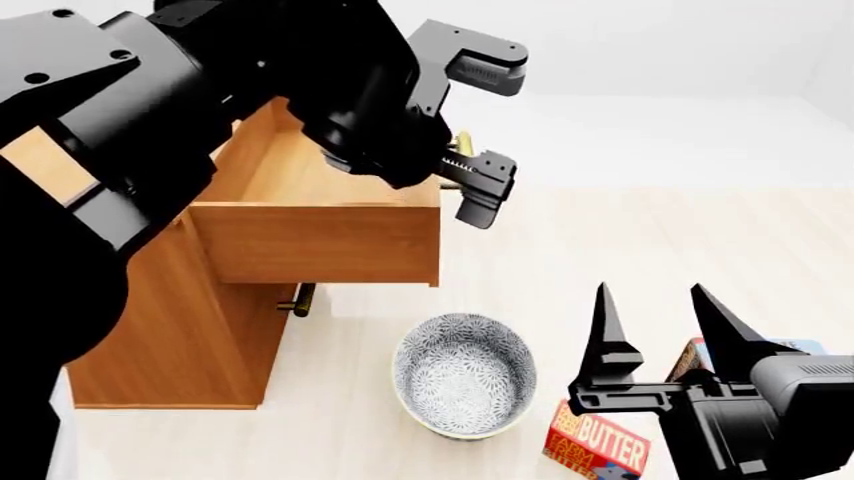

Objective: Put the butter at the back in the top drawer of the cabinet and close it.

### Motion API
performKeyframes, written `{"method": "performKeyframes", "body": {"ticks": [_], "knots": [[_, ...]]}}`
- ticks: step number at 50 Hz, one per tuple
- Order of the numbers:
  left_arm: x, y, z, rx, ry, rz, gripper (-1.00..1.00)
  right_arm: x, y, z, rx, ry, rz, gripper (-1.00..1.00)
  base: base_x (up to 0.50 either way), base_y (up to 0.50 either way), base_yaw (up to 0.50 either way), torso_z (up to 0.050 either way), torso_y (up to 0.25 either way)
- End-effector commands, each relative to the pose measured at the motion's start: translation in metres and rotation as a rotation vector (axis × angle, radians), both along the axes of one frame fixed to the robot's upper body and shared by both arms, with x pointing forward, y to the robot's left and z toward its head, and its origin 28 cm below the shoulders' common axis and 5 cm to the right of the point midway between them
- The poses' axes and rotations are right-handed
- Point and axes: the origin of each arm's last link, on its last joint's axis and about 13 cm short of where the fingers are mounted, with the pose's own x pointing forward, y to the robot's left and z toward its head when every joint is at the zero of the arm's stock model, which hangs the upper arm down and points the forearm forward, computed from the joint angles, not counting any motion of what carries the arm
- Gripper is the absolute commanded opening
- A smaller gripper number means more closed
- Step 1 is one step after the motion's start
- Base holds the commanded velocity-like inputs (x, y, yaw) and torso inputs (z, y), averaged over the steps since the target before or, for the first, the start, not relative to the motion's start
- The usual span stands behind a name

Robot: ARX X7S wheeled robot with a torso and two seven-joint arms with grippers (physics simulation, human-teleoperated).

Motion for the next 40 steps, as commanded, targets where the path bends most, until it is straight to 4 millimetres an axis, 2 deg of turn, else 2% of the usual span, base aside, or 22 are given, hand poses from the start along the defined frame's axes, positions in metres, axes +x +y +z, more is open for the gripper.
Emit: {"method": "performKeyframes", "body": {"ticks": [1,9,40], "knots": [[0.004,0.003,0.001,0.056,-0.058,0.105,1.00,0.000,0.000,0.000,0.000,0.001,0.000,1.00,0.00,0.00,0.00,0.000,0.000],[0.005,0.003,0.006,0.045,-0.092,0.126,1.00,0.000,0.000,0.000,-0.001,0.001,0.001,1.00,0.00,0.00,0.00,0.000,0.000],[-0.009,-0.003,0.059,-0.144,-0.192,0.038,1.00,-0.001,0.002,0.000,-0.008,0.001,0.007,1.00,0.00,0.00,0.00,0.000,0.000]]}}
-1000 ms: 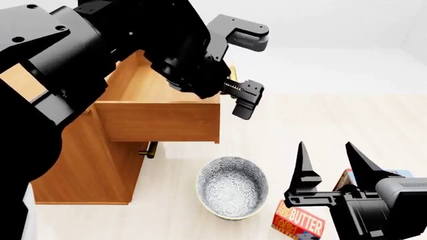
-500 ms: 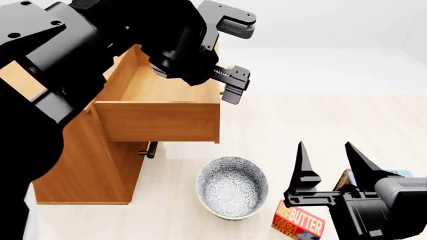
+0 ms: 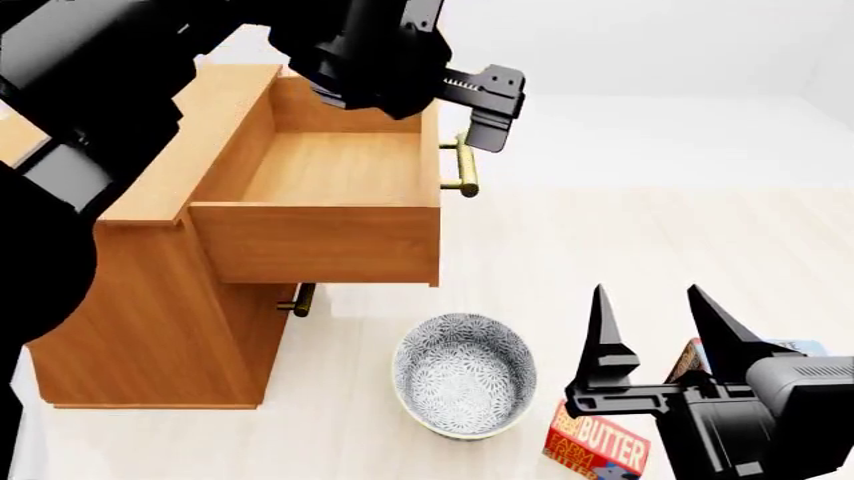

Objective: Put the butter at the back in the top drawer of the cabinet and close it.

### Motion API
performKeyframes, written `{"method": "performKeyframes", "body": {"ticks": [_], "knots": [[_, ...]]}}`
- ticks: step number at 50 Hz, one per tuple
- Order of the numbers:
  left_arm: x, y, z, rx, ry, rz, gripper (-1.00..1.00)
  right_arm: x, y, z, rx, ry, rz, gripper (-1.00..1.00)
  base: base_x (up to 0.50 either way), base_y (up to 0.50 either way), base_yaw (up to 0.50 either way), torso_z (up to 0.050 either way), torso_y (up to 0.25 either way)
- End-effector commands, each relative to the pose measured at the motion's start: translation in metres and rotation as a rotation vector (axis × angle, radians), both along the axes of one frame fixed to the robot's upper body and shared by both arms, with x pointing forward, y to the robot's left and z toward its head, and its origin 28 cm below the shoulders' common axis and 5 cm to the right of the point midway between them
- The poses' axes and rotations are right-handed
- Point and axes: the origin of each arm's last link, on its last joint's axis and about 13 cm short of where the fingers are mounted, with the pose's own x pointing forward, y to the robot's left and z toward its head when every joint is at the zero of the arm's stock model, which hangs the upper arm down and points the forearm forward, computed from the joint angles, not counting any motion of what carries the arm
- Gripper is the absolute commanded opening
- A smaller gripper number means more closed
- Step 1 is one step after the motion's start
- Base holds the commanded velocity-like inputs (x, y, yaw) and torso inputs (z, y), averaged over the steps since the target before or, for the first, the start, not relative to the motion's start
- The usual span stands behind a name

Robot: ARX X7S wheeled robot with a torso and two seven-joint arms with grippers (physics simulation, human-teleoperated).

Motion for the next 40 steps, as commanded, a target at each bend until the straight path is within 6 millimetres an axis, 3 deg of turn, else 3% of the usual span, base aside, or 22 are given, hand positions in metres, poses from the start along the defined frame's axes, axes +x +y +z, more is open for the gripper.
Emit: {"method": "performKeyframes", "body": {"ticks": [1,12,25,40], "knots": [[-0.009,-0.001,0.020,-0.051,-0.051,-0.042,1.00,0.000,0.000,0.000,-0.002,0.000,0.000,1.00,0.00,0.00,0.00,0.000,0.000],[-0.057,0.021,0.029,-0.150,-0.167,-0.138,1.00,-0.002,0.002,0.000,-0.007,-0.001,0.003,1.00,0.00,0.00,0.00,0.000,0.000],[-0.117,0.052,0.013,-0.271,-0.309,-0.238,1.00,-0.003,0.004,-0.001,-0.014,-0.001,0.007,1.00,0.00,0.00,0.00,0.000,0.000],[-0.151,0.085,-0.014,-0.357,-0.502,-0.258,1.00,-0.002,0.004,-0.001,-0.016,0.001,0.006,1.00,0.00,0.00,0.00,0.000,0.000]]}}
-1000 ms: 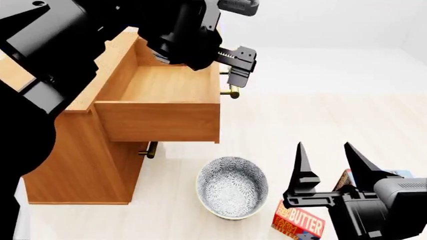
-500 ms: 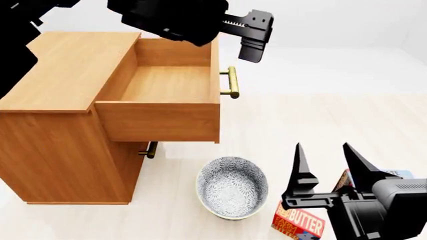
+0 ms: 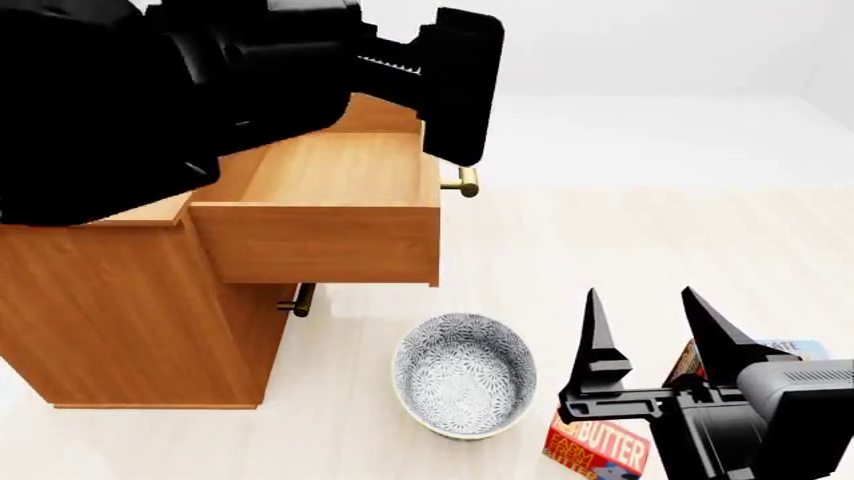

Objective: Put the butter at the back in the top drawer of the cabinet and close it.

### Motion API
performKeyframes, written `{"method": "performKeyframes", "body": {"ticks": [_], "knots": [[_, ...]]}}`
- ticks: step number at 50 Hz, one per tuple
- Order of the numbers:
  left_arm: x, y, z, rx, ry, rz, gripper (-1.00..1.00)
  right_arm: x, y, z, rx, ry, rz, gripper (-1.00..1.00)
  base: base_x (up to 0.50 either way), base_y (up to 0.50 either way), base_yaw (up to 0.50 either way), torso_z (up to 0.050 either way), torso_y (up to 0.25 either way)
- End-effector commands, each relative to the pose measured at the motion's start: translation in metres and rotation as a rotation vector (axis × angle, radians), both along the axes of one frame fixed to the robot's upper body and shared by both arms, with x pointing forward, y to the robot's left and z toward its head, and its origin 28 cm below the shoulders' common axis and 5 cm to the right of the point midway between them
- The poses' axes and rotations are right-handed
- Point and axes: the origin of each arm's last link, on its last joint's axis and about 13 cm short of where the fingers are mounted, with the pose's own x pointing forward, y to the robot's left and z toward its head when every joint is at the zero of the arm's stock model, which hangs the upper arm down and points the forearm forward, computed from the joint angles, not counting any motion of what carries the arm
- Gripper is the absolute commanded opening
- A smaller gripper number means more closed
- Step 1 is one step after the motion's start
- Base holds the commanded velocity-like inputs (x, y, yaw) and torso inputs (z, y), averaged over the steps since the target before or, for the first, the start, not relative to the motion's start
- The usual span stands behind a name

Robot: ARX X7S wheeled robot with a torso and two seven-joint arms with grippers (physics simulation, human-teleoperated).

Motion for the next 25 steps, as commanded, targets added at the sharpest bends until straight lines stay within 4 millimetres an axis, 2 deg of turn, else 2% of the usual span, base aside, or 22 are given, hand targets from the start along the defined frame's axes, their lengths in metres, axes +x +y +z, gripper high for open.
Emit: {"method": "performKeyframes", "body": {"ticks": [1,15,25], "knots": [[-0.034,0.023,-0.022,-0.062,-0.140,-0.028,1.00,0.000,0.000,0.000,-0.003,0.001,0.000,1.00,0.00,0.00,0.00,0.000,0.000],[-0.052,0.049,-0.064,-0.088,-0.244,-0.106,1.00,-0.001,0.002,0.000,-0.011,-0.002,0.001,1.00,0.00,0.00,0.00,0.000,0.000],[-0.050,0.068,-0.086,-0.108,-0.265,-0.114,1.00,-0.001,0.003,0.000,-0.016,-0.004,-0.002,1.00,0.00,0.00,0.00,0.000,0.000]]}}
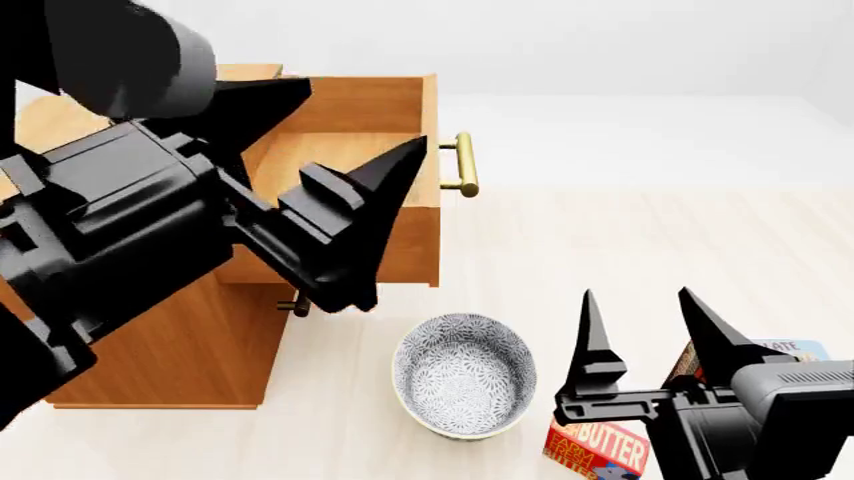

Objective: Put the butter at the back in the top drawer of the cabinet and close it.

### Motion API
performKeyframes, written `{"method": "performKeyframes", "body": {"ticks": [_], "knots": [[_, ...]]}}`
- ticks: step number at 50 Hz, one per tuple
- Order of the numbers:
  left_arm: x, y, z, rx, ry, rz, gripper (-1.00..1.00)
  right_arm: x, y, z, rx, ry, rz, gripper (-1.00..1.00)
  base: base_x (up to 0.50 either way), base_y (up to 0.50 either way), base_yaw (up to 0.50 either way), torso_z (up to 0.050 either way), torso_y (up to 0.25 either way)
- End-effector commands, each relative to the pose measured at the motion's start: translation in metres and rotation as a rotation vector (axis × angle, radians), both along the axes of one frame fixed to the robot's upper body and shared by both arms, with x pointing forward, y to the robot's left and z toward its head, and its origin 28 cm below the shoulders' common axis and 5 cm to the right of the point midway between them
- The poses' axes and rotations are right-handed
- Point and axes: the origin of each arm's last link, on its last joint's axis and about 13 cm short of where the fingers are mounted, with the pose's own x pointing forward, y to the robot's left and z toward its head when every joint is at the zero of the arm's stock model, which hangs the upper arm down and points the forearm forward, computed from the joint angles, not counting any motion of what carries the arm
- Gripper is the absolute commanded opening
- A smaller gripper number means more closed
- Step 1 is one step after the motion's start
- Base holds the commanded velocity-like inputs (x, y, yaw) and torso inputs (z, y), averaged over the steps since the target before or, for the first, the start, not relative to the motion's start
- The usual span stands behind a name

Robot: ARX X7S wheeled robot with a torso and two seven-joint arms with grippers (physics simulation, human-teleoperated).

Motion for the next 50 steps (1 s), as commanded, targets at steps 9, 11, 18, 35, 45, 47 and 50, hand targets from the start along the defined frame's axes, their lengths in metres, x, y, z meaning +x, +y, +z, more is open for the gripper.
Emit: {"method": "performKeyframes", "body": {"ticks": [9,11,18,35,45,47,50], "knots": [[-0.010,0.029,-0.044,-0.027,-0.065,-0.009,1.00,0.002,0.000,0.000,-0.008,-0.001,-0.021,1.00,0.00,0.00,0.00,0.000,0.000],[-0.009,0.032,-0.049,-0.036,-0.064,-0.006,1.00,0.002,0.000,0.000,-0.010,0.000,-0.025,1.00,0.00,0.00,0.00,0.000,0.000],[-0.012,0.037,-0.057,-0.051,-0.071,-0.007,1.00,0.002,-0.002,0.001,-0.013,-0.006,-0.045,1.00,0.00,0.00,0.00,0.000,0.000],[-0.023,0.040,-0.068,-0.076,-0.103,-0.039,1.00,0.002,-0.016,0.012,-0.099,-0.003,-0.110,1.00,0.00,0.00,0.00,0.000,0.000],[-0.022,0.041,-0.073,-0.081,-0.092,-0.050,1.00,0.002,-0.030,0.029,-0.171,0.031,-0.102,1.00,0.00,0.00,0.00,0.000,0.000],[-0.021,0.041,-0.074,-0.082,-0.091,-0.051,1.00,0.003,-0.033,0.031,-0.190,0.047,-0.100,1.00,0.00,0.00,0.00,0.000,0.000],[-0.021,0.041,-0.074,-0.084,-0.089,-0.049,1.00,0.004,-0.037,0.034,-0.223,0.081,-0.077,1.00,0.00,0.00,0.00,0.000,0.000]]}}
